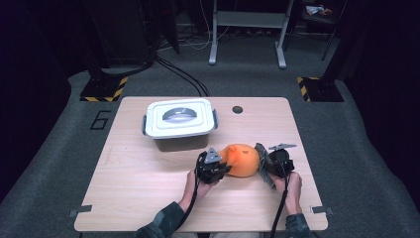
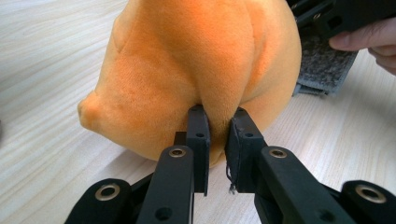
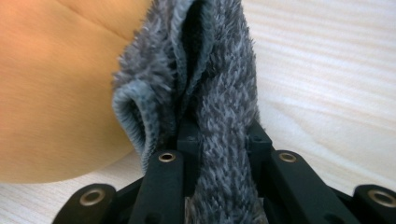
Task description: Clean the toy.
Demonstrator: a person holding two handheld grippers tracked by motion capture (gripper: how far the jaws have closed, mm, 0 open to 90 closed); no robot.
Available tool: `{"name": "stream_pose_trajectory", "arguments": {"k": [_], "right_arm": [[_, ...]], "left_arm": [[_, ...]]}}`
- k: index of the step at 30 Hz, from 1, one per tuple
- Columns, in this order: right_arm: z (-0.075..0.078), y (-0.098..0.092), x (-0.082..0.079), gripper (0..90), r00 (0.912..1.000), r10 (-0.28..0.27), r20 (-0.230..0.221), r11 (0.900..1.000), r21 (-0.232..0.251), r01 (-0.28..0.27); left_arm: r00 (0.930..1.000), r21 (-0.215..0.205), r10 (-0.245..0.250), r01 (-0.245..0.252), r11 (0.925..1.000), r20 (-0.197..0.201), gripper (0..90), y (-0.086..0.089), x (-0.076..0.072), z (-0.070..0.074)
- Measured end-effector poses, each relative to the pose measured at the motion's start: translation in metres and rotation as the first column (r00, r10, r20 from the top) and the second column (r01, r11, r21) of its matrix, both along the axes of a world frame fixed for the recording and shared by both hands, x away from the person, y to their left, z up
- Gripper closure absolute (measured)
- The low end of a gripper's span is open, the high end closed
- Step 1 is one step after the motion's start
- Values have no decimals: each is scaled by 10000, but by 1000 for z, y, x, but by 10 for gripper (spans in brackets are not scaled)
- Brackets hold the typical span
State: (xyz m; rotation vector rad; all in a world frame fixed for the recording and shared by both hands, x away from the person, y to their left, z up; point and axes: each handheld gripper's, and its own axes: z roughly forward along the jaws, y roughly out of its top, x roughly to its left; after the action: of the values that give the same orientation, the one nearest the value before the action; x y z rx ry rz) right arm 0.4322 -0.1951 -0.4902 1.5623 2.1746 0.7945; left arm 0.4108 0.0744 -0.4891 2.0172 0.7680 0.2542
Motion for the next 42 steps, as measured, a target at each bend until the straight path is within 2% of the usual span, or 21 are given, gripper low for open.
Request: {"name": "stream_pose_trajectory", "arguments": {"k": [3, 4, 5, 7, 9, 10, 11, 15, 16, 17, 19, 20, 21, 22, 25, 27, 29, 30, 32, 36, 42], "right_arm": [[0, -3, -2, 748, 9998, -171, 42, 9997, 190, 170], [7, -9, -7, 752, 9994, -213, 284, 9996, 190, 208], [7, -9, -7, 752, 9994, -213, 284, 9996, 190, 208], [18, -14, -14, 753, 9975, -454, 543, 9986, 312, 437], [32, -19, -22, 752, 9950, -313, 950, 9990, 358, 280], [48, -20, -32, 752, 9894, -189, 1443, 9988, 470, 123], [48, -20, -32, 752, 9894, -189, 1443, 9988, 470, 123], [77, -7, -47, 751, 9729, 498, 2257, 9945, 787, -692], [82, 0, -49, 751, 9700, 721, 2321, 9928, 762, -920], [85, 17, -49, 750, 9673, 1273, 2194, 9893, 424, -1398], [83, 25, -46, 750, 9664, 1520, 2073, 9868, 237, -1603], [73, 40, -38, 750, 9724, 1680, 1622, 9857, -167, -1675], [73, 40, -38, 750, 9724, 1680, 1622, 9857, -167, -1675], [62, 46, -31, 753, 9740, 1648, 1558, 9863, -292, -1622], [59, 46, -29, 755, 9763, 1524, 1535, 9882, -60, -1533], [59, 44, -28, 756, 9772, 1449, 1551, 9889, 106, -1483], [58, 44, -27, 756, 9748, 1594, 1559, 9869, 10, -1616], [57, 45, -27, 756, 9759, 1548, 1535, 9874, 87, -1580], [57, 45, -26, 756, 9763, 1538, 1523, 9877, 50, -1564], [58, 43, -25, 755, 9760, 1471, 1603, 9886, 89, -1505], [71, 46, -31, 758, 9654, 1497, 2137, 9884, -82, -1515]], "left_arm": [[10000, 63, 47, -47, 10000, 21, 804, 0, 0, 0], [10000, 104, 38, -38, 9999, -4, 804, 0, 0, 0], [10000, 104, 38, -38, 9999, -4, 804, 0, 0, 0], [10000, 49, 37, -37, 10000, 20, 803, -1, -1, -1], [10000, -2, 66, -66, 10000, 21, 803, -2, -1, -1], [10000, -80, 71, -70, 9999, 49, 803, -3, -2, -1], [10000, -80, 71, -70, 9999, 49, 802, -3, -2, -1], [10000, -8, 57, -57, 10000, 64, 801, -5, -3, 1], [10000, 17, 43, -43, 10000, 49, 800, -4, -3, 1], [10000, 30, 66, -66, 10000, 71, 795, -4, -3, 1], [9999, -10, 67, -67, 10000, 99, 781, -4, -2, 1], [10000, -48, 84, -84, 10000, 47, 765, -3, -1, 1], [10000, -48, 84, -84, 10000, 47, 735, -3, -1, 1], [9996, -27, 283, -283, 9996, 92, 684, -1, -1, 1], [9986, -261, 506, -503, 9984, 129, 510, 2, -2, 3], [9968, -333, 606, -589, 9977, 514, 486, 2, -4, 6], [9958, -95, 555, -549, 9984, 732, 462, -1, -2, 7], [9964, 146, 393, -405, 9991, 751, 487, -6, 1, 4], [9961, 109, 431, -441, 9990, 773, 522, -7, 1, 2], [9956, 19, 499, -502, 9987, 796, 731, -9, 0, 1], [9969, -123, 509, -502, 9987, 606, 778, -7, 1, 3]]}}
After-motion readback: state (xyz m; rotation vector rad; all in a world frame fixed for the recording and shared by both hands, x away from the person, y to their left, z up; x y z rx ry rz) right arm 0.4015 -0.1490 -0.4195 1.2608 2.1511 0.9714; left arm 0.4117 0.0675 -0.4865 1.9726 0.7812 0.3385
